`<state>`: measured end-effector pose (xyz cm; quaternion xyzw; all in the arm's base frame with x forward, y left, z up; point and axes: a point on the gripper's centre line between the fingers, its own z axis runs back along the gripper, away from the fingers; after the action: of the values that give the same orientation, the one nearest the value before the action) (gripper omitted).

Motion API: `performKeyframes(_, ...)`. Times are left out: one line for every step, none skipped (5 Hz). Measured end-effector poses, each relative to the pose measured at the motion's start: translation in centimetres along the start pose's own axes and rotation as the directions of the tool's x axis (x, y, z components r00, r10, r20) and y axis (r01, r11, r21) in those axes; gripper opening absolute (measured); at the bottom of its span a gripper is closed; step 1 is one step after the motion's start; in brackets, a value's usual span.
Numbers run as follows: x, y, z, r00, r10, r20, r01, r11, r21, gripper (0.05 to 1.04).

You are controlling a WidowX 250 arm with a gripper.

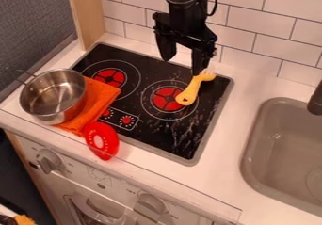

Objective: Put the red object to the top of the left burner

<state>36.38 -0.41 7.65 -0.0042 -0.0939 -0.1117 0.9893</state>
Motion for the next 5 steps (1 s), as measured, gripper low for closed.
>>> performKeyframes(-0.9, -0.1, -1.3, 0.999, 0.000, -0.042, 0.000, 1.000, -0.009, 1.000)
performKeyframes(-3.6, -0.6, -1.3, 0.998, -0.017, -0.068, 0.015, 1.000, -0.017, 1.000)
performKeyframes(-6.9, -0.3, 1.0, 0.999, -0.040, -0.034, 0.040, 0.999, 0.000, 1.000)
performKeyframes(-11.1, -0.2, 2.6, 0.995, -0.078, -0.069, 0.080, 0.996, 0.031, 1.000)
performKeyframes(-13.4, 0.9, 0.8, 0.986, -0.055, -0.157, 0.066, 0.996, 0.067, 1.000)
